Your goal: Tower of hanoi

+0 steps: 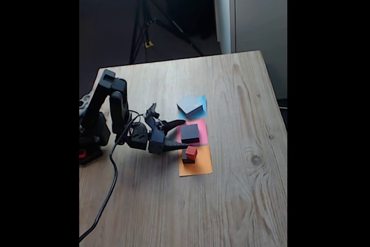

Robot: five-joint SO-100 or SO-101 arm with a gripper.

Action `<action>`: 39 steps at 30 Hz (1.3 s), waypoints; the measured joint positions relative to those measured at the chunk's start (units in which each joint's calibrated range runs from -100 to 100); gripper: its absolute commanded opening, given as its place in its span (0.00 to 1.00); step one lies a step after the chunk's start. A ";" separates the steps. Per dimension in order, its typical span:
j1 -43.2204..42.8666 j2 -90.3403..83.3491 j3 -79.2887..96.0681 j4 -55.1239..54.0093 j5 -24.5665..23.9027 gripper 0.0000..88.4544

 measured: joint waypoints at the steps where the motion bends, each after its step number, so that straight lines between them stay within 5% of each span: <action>1: 0.00 0.00 -0.17 0.00 0.00 0.48; 26: -1.14 0.00 -0.35 -0.24 0.00 0.44; 39: -1.14 0.09 -0.35 -0.24 0.00 0.30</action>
